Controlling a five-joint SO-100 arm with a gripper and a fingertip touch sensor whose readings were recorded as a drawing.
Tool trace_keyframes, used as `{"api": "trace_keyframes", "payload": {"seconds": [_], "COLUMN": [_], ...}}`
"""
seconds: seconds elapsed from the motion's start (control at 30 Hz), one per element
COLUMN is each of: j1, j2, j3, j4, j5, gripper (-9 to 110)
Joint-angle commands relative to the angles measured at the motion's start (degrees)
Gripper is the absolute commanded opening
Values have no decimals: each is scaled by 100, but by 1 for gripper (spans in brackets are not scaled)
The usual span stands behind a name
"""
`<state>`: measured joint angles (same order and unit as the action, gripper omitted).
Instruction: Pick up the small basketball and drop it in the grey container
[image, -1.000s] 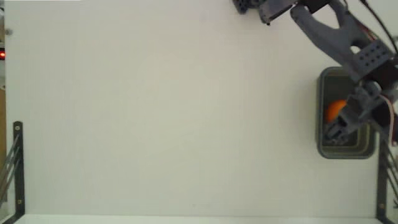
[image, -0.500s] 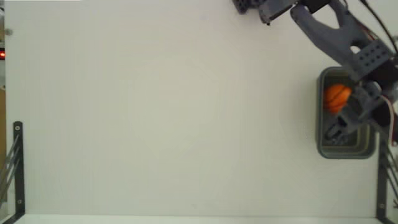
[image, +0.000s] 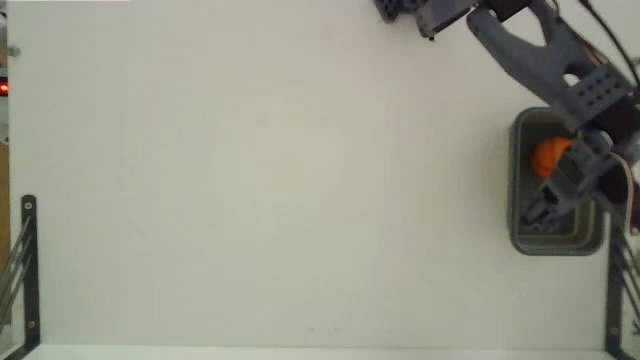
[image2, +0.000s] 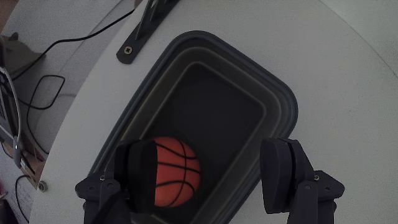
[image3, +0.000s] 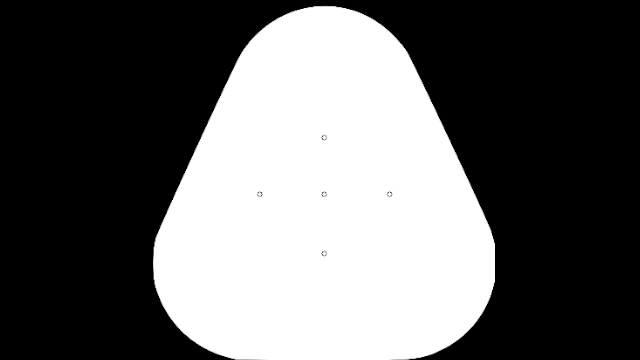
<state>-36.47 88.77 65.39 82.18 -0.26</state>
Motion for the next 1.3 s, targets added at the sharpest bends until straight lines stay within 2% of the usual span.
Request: {"api": "trace_keyframes", "payload": {"seconds": [0.0, 0.73, 1.27], "j1": [-93, -55, 453], "j2": [433, 482, 1148], "j3": [51, 100, 761], "j4": [-48, -48, -44], "j5": [26, 26, 26], "gripper": [110, 110, 110]}}
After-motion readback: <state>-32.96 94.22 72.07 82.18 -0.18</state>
